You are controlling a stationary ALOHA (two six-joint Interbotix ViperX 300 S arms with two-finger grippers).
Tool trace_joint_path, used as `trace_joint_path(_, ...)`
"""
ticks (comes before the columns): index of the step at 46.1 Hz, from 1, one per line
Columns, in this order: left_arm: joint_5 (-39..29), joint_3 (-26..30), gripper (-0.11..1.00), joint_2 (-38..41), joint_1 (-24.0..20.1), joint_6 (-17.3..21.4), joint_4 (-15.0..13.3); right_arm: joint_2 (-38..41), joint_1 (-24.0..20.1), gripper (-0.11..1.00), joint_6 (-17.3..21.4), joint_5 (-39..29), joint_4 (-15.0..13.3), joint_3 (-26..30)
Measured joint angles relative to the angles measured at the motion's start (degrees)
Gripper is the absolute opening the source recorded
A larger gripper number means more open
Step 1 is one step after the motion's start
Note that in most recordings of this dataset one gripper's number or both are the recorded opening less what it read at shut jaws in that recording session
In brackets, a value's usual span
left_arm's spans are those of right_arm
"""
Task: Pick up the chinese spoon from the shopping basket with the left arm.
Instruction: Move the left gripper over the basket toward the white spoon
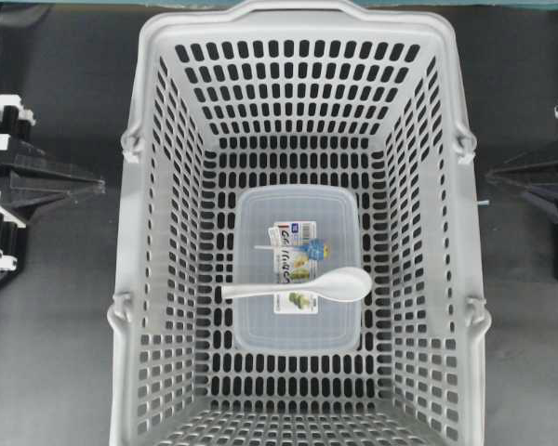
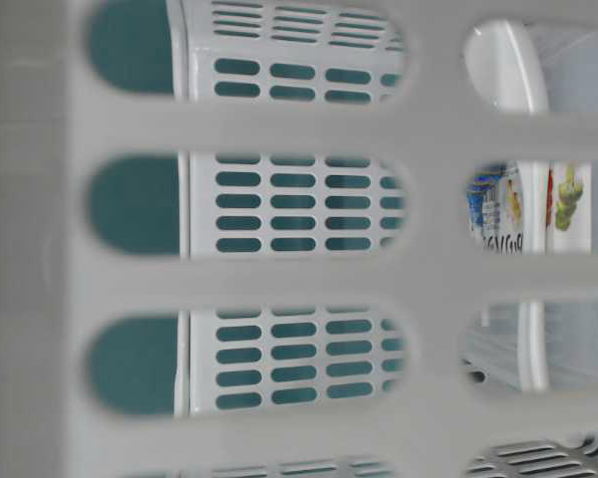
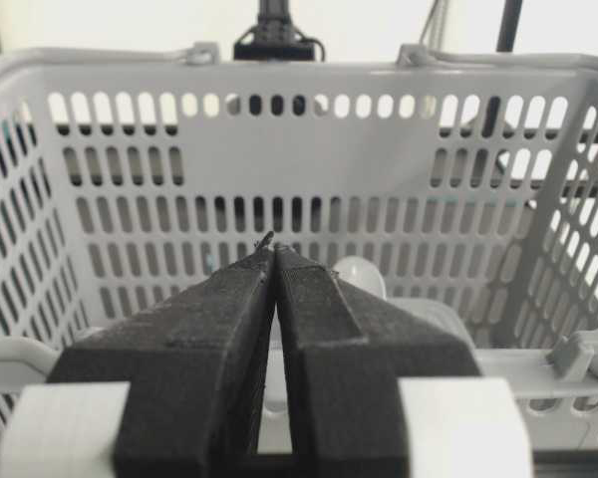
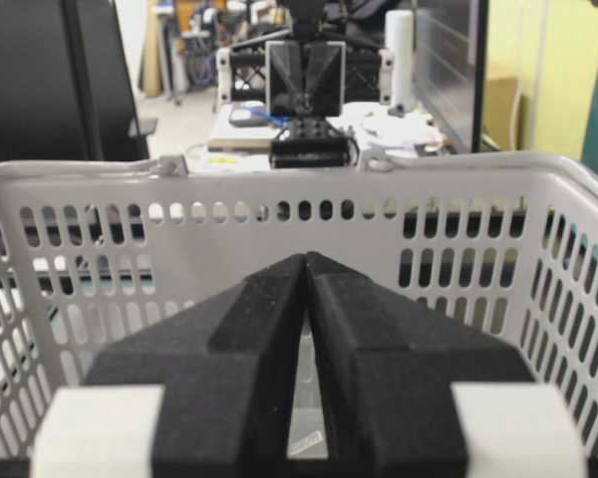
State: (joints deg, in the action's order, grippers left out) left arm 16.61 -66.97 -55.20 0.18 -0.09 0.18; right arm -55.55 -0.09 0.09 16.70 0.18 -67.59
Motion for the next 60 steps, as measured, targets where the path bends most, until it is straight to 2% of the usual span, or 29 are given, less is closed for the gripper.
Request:
trace_joint_path(4, -2.9, 1.76, 0.0, 0.44, 0.0, -1.14, 1.05, 0.0, 0.0, 0.0, 0.09, -0.09, 0.09, -0.09)
trace_joint_path(8, -9.32, 6.59, 0.0, 1.49, 0.09, -2.29, 1.85, -0.18, 0.0, -0.01, 0.18, -0.88, 0.09, -0.09)
trace_joint_path(16, -22.94, 16.96, 0.0, 7.12, 1.67, -2.2, 2.02, -1.05, 0.0, -0.01, 0.18, -3.08, 0.09, -0.09)
trace_joint_path(21, -30.85, 23.99, 0.0, 13.54, 3.52, -2.11, 2.02, -1.32, -0.18, -0.01, 0.18, -3.87, 0.09, -0.09)
trace_joint_path(31, -41.04, 34.8, 0.0, 26.89, 5.98, -2.2, 2.02, -1.32, -0.44, -0.01, 0.18, -4.75, 0.18, -0.09)
trace_joint_path(47, -58.45, 51.59, 0.0, 46.58, 7.29, -2.46, 2.11, -1.32, -0.88, 0.0, 0.26, -4.83, 0.09, -0.09)
trace_joint_path(53, -60.82, 55.63, 0.0, 51.68, 8.17, -2.46, 2.11, -1.41, -0.97, 0.07, 0.26, -4.83, 0.18, -0.09)
trace_joint_path(60, -61.26, 58.27, 0.01, 56.16, 8.79, -2.46, 2.11, -1.41, -0.97, 0.3, 0.26, -4.83, 0.18, -0.09)
